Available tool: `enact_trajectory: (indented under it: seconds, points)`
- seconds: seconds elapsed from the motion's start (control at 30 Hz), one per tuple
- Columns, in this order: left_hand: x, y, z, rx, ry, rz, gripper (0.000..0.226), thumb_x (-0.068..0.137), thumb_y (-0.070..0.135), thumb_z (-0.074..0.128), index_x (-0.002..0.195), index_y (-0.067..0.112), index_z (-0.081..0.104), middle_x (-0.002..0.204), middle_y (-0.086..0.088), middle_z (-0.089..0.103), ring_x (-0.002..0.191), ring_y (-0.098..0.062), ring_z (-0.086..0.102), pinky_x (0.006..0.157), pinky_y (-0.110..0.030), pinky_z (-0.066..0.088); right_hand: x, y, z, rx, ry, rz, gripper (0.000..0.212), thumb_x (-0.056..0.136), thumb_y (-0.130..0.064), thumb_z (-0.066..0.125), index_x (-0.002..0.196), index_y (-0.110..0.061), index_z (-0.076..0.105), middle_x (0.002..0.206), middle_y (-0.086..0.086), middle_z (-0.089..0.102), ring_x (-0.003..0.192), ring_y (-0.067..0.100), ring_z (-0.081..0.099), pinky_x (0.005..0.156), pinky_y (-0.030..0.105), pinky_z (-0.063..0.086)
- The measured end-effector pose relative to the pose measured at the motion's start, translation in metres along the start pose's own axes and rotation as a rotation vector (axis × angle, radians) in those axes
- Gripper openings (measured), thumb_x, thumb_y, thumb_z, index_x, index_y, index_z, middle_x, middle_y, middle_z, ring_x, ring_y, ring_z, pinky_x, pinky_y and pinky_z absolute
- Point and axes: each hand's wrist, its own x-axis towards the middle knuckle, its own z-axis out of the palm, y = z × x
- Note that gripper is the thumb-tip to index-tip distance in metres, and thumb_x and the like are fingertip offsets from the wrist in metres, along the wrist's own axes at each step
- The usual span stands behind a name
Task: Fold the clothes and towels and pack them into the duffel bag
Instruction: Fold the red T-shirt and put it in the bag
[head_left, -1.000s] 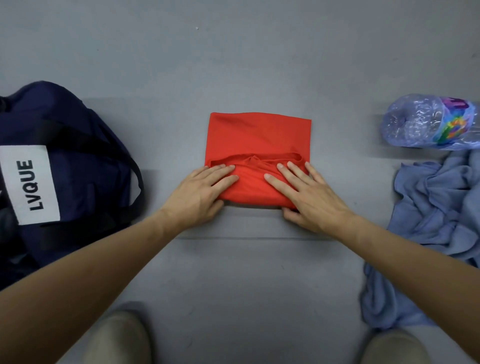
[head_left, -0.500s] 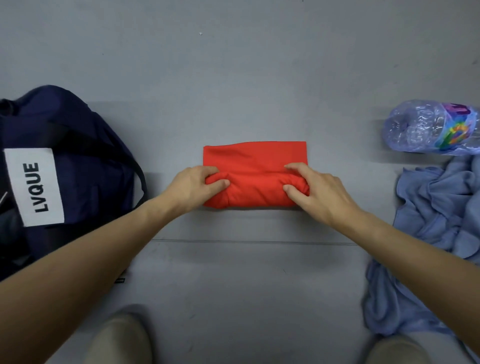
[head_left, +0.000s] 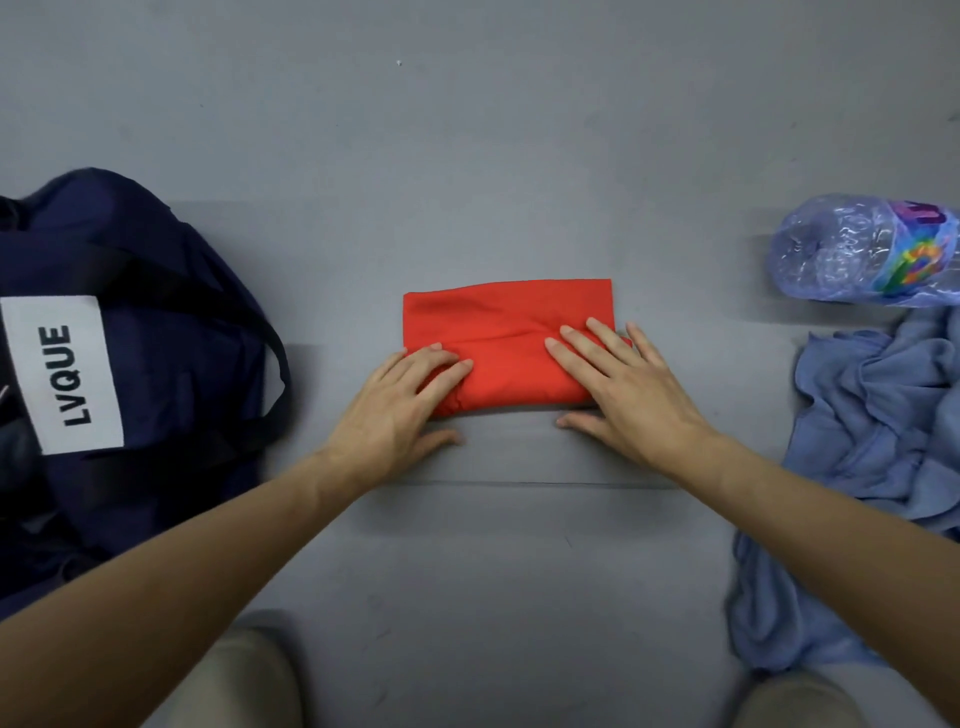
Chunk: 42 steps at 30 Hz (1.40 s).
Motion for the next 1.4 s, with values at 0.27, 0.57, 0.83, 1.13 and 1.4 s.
enact_trajectory:
  seconds: [0.27, 0.57, 0.83, 1.13, 1.4]
  points:
    - [0.037, -0.003, -0.048, -0.434, -0.163, -0.367, 0.054, 0.077, 0.047, 0.056, 0.130, 0.038, 0.054, 0.114, 0.010, 0.065, 0.102, -0.018, 0.061, 0.087, -0.026, 0.041, 0.006, -0.002, -0.031, 0.370, 0.004, 0.105, 0.056, 0.079, -0.056, 0.050, 0.127, -0.032, 0.065, 0.120, -0.007, 0.059, 0.115, 0.019, 0.054, 0.098, 0.037, 0.047]
    - [0.062, 0.004, -0.032, -0.361, 0.136, -0.710, 0.061, 0.086, 0.063, 0.064, 0.135, 0.031, 0.048, 0.119, 0.003, 0.063, 0.110, -0.022, 0.060, 0.090, -0.038, 0.048, 0.021, -0.011, -0.048, 0.225, -0.194, 0.027, 0.068, 0.095, -0.038, 0.051, 0.153, -0.046, 0.017, 0.149, -0.004, 0.037, 0.127, 0.026, 0.044, 0.100, 0.037, 0.044]
    - [0.024, 0.067, -0.027, -1.221, 0.159, -1.129, 0.044, 0.093, 0.057, 0.061, 0.094, 0.014, 0.050, 0.081, -0.009, 0.070, 0.068, -0.023, 0.065, 0.065, -0.035, 0.053, 0.027, -0.016, -0.040, 0.385, -0.293, -0.032, 0.083, 0.096, -0.022, 0.051, 0.155, -0.050, 0.000, 0.153, -0.005, 0.035, 0.130, 0.023, 0.046, 0.104, 0.030, 0.037]
    - [0.030, 0.093, -0.046, -1.742, 0.073, -0.977, 0.044, 0.094, 0.018, 0.070, 0.131, 0.017, 0.048, 0.119, -0.013, 0.073, 0.107, -0.028, 0.072, 0.089, -0.041, 0.060, 0.012, -0.067, -0.045, 1.078, -0.148, 0.186, 0.093, 0.086, -0.023, 0.074, 0.152, -0.056, 0.017, 0.142, -0.005, 0.054, 0.119, 0.012, 0.060, 0.103, 0.040, 0.050]
    - [-0.029, 0.033, -0.190, -1.374, 0.229, -0.831, 0.045, 0.090, 0.020, 0.075, 0.128, 0.026, 0.052, 0.106, -0.002, 0.076, 0.091, -0.020, 0.075, 0.074, -0.033, 0.061, 0.052, -0.144, -0.163, 1.148, -0.151, -0.047, 0.087, 0.088, -0.040, 0.073, 0.148, -0.063, 0.015, 0.133, -0.029, 0.051, 0.099, 0.001, 0.069, 0.103, 0.036, 0.050]
